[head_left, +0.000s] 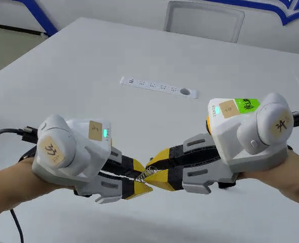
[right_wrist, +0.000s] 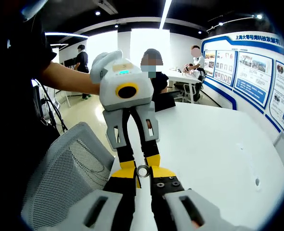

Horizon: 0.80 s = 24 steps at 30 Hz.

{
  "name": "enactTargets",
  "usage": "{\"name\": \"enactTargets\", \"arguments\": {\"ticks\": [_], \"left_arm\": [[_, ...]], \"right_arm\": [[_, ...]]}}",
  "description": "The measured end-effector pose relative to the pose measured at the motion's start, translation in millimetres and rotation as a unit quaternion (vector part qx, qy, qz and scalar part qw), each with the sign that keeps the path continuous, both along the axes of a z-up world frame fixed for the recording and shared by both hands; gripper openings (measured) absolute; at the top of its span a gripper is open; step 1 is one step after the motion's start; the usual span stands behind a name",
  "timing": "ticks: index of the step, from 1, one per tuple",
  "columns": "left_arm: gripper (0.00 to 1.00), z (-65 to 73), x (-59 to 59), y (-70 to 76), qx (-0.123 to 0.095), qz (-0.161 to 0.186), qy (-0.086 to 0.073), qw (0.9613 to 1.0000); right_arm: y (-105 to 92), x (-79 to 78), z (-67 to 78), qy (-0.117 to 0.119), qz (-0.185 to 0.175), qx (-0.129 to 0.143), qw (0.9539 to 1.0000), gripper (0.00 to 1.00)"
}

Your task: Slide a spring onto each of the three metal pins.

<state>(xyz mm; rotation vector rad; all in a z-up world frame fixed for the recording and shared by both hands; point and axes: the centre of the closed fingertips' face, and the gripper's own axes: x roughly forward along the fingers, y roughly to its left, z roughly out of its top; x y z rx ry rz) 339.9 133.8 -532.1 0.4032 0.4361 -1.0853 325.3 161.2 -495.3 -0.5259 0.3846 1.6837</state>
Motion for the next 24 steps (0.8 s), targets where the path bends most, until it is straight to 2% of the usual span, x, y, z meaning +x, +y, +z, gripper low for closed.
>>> {"name": "enactTargets", "arguments": {"ticks": [3, 5, 9, 10, 12, 14, 15, 17, 21, 24], "left_arm": [[0.10, -0.1, 0.5, 2.4, -0.007, 0.006, 0.007, 0.9999], [0.11, -0.6, -3.0, 1.3, -0.022, 0.006, 0.029, 0.9993], [0.11, -2.7, -2.1, 3.2, -0.022, 0.006, 0.020, 0.9995], [0.11, -3.6, -1.7, 3.0, -0.031, 0.010, 0.026, 0.9991], [0.13, -7.0, -1.9, 4.9, -0.044, 0.026, 0.056, 0.9971], [0.15, -9.7, 0.9, 8.5, -0.037, 0.030, 0.050, 0.9976], [0.18, -13.0, 1.9, 12.5, -0.026, 0.035, 0.045, 0.9981], [0.26, -15.6, 2.6, 17.3, -0.025, 0.042, 0.049, 0.9976], [0.33, -18.2, 5.5, 26.9, -0.030, 0.063, 0.053, 0.9962], [0.42, -21.8, 7.9, 34.8, -0.036, 0.087, 0.064, 0.9935]], "right_arm": [[1.8, 0.8, -0.2, 0.003, -0.003, 0.001, 1.0000, 0.11], [2.9, -0.9, 0.1, 0.009, -0.002, 0.003, 1.0000, 0.11], [4.3, -1.3, -1.4, 0.006, -0.001, -0.002, 1.0000, 0.11], [4.6, -0.8, -2.3, 0.007, -0.001, -0.004, 1.0000, 0.11], [5.1, 0.2, -3.3, 0.009, -0.002, -0.005, 0.9999, 0.11], [6.1, 2.5, -1.2, 0.010, -0.006, -0.001, 0.9999, 0.11], [6.4, 5.1, 1.1, 0.011, -0.009, 0.001, 0.9999, 0.11], [6.9, 10.0, 5.1, 0.011, -0.017, 0.007, 0.9998, 0.11], [5.7, 22.1, 8.7, 0.010, -0.034, 0.013, 0.9993, 0.11], [3.6, 35.1, 8.1, 0.004, -0.050, 0.009, 0.9987, 0.11]]}}
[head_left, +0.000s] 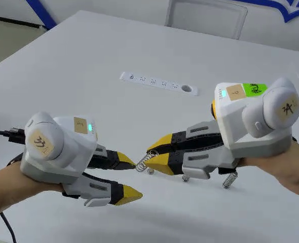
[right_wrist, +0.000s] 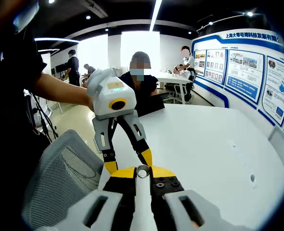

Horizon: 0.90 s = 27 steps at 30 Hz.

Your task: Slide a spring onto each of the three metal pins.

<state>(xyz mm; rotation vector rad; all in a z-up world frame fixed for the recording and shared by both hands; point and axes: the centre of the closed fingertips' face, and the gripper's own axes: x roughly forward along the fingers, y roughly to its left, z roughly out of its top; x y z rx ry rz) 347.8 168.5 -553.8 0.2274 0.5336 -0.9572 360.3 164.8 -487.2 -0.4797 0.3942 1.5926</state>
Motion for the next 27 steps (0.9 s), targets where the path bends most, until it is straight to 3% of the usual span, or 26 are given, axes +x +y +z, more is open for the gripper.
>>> {"name": "enactTargets", "arguments": {"ticks": [4, 9, 13, 18, 27], "left_arm": [[0.61, -2.4, 2.0, 9.0, -0.004, 0.022, -0.005, 0.9997], [0.66, -10.1, 0.4, 16.3, -0.008, 0.037, 0.009, 0.9992], [0.70, -13.1, 1.7, 17.8, -0.005, 0.043, 0.011, 0.9990], [0.84, -16.7, 6.4, 25.1, 0.000, 0.061, 0.010, 0.9981], [0.91, -22.6, 3.0, 38.6, -0.001, 0.078, 0.020, 0.9967]], "right_arm": [[-3.4, 22.0, -5.1, -0.006, -0.027, -0.008, 0.9996, 0.11], [-7.1, 48.2, -9.6, -0.001, -0.069, -0.005, 0.9976, 0.11], [-11.2, 64.7, -19.3, -0.007, -0.088, -0.018, 0.9959, 0.11], [-12.2, 75.6, -37.4, -0.008, -0.101, -0.036, 0.9942, 0.11], [-7.1, 82.6, -60.1, 0.006, -0.117, -0.052, 0.9917, 0.11]]}}
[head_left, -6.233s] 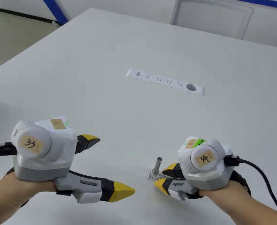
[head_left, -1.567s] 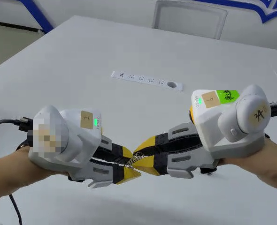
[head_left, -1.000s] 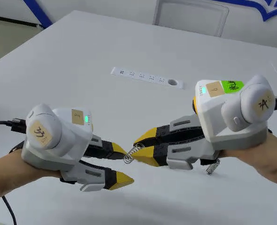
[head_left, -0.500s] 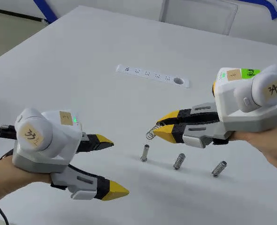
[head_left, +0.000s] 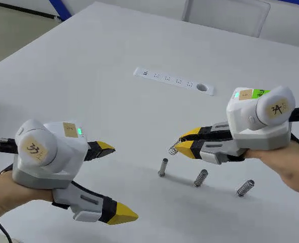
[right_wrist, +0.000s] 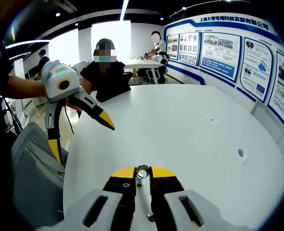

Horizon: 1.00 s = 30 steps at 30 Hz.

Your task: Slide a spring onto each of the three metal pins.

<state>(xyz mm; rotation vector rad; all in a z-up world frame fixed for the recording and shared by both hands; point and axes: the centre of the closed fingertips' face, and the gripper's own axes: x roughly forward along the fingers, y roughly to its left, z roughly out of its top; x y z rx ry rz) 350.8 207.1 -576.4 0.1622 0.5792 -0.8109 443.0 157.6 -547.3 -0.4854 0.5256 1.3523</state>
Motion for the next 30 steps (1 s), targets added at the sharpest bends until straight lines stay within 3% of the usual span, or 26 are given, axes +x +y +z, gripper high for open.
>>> {"name": "enactTargets", "arguments": {"ticks": [13, 24, 26, 27, 28, 30], "left_arm": [[0.97, -2.3, 5.0, 9.6, -0.007, 0.026, -0.002, 0.9996], [0.97, -3.7, 8.6, 6.6, -0.018, 0.032, -0.005, 0.9993], [0.97, -4.5, 10.4, 6.4, -0.015, 0.033, -0.006, 0.9993], [0.97, -5.2, 11.4, 7.1, -0.012, 0.034, -0.008, 0.9993], [0.97, -5.8, 12.0, 7.5, -0.009, 0.034, -0.008, 0.9993], [0.96, -6.7, 11.9, 7.6, -0.006, 0.031, -0.005, 0.9995]], "right_arm": [[7.7, -1.2, -23.7, 0.014, 0.002, -0.038, 0.9992, 0.11], [10.9, -2.3, -38.4, 0.015, 0.008, -0.067, 0.9976, 0.11], [10.6, -0.2, -42.4, -0.008, 0.020, -0.083, 0.9963, 0.11], [15.7, -1.4, -38.5, 0.001, 0.016, -0.066, 0.9977, 0.11], [15.9, -1.5, -39.6, 0.003, 0.015, -0.071, 0.9973, 0.11], [14.7, 0.2, -46.2, -0.019, 0.028, -0.097, 0.9947, 0.11]]}}
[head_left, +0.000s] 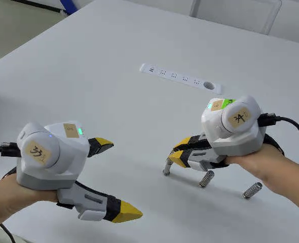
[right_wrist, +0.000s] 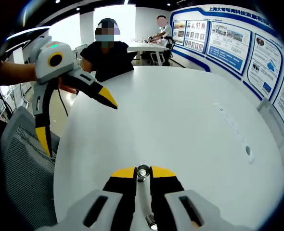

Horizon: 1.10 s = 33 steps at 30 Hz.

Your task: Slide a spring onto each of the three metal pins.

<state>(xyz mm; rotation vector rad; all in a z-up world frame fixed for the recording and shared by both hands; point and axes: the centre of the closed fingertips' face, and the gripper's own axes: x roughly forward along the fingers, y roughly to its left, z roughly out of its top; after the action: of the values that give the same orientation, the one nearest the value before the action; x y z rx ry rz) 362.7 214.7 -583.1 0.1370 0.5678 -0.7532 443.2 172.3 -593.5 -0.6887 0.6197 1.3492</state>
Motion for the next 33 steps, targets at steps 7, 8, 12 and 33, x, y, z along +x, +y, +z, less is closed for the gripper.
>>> {"name": "enactTargets", "arguments": {"ticks": [7, 8, 12, 33], "left_arm": [[0.95, 1.9, 2.4, 1.0, -0.001, 0.002, -0.004, 1.0000], [0.95, 1.4, 2.3, 1.2, 0.000, 0.002, -0.003, 1.0000], [0.94, -1.9, -0.4, 1.5, 0.009, -0.002, 0.002, 1.0000], [0.92, 0.0, 1.0, 1.6, -0.005, 0.009, 0.003, 0.9999]], "right_arm": [[3.8, -2.4, -10.0, 0.002, 0.005, -0.017, 0.9998, 0.11], [3.8, -1.9, -11.2, 0.002, 0.006, -0.019, 0.9998, 0.11], [4.1, -1.2, -19.0, 0.003, 0.010, -0.034, 0.9994, 0.11], [7.5, 1.2, -38.5, 0.012, 0.012, -0.054, 0.9984, 0.12]]}}
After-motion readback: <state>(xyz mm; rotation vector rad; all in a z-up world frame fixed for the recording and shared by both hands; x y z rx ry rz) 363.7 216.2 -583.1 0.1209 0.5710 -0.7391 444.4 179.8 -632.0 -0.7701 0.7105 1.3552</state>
